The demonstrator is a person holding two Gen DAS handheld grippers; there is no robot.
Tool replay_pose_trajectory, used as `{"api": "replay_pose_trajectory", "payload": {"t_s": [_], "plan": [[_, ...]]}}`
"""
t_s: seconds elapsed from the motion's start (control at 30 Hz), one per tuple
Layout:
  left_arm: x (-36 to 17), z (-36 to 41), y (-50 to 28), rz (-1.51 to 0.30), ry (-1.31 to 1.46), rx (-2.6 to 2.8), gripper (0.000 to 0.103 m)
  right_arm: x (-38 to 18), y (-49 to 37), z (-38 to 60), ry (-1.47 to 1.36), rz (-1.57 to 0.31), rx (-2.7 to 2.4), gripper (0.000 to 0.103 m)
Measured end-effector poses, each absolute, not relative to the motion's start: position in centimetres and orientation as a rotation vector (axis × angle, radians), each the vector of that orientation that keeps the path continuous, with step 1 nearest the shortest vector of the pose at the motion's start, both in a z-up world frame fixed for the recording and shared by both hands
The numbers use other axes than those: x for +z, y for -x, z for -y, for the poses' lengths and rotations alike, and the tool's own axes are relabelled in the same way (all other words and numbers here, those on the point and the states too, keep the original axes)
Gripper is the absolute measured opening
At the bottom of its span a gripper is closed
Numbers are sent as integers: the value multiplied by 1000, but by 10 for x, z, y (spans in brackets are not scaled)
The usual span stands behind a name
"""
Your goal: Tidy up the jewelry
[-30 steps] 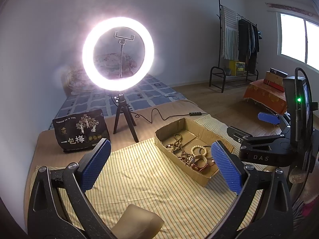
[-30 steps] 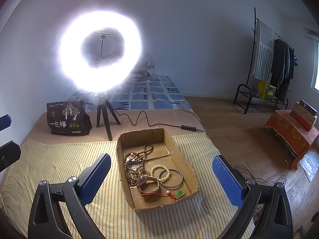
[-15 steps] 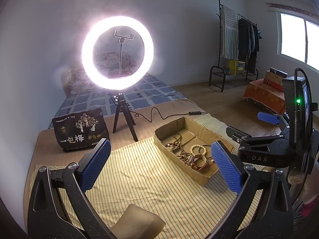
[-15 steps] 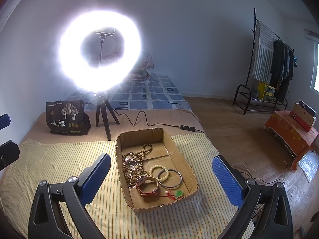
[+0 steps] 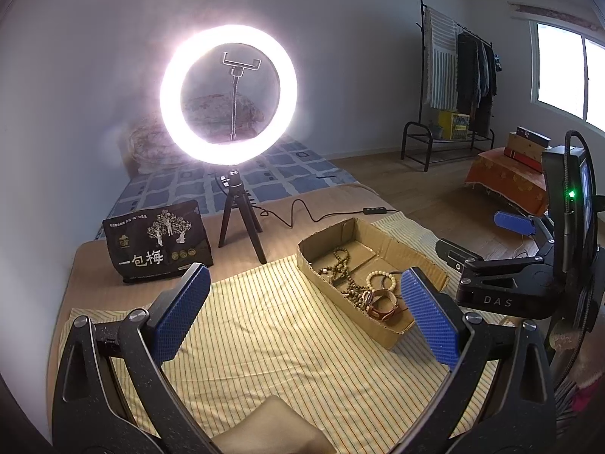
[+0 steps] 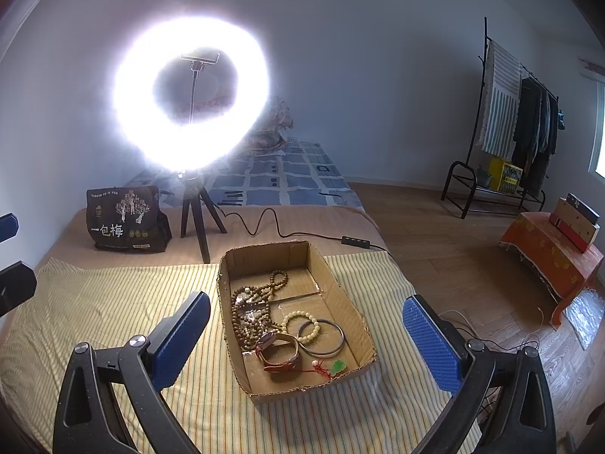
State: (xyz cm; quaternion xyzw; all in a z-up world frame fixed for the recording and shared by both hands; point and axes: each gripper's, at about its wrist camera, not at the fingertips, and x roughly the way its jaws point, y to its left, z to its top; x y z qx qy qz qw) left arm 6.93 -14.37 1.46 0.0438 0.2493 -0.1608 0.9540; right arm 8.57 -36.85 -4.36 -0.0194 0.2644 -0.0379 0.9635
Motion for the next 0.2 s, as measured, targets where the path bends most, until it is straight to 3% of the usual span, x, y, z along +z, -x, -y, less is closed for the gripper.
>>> {"api": "replay_pose_trajectory", "payload": {"t_s": [0.2], "plan": [[14, 141, -68, -497, -92, -312, 102, -44, -85, 369, 42, -535, -80, 103]]}}
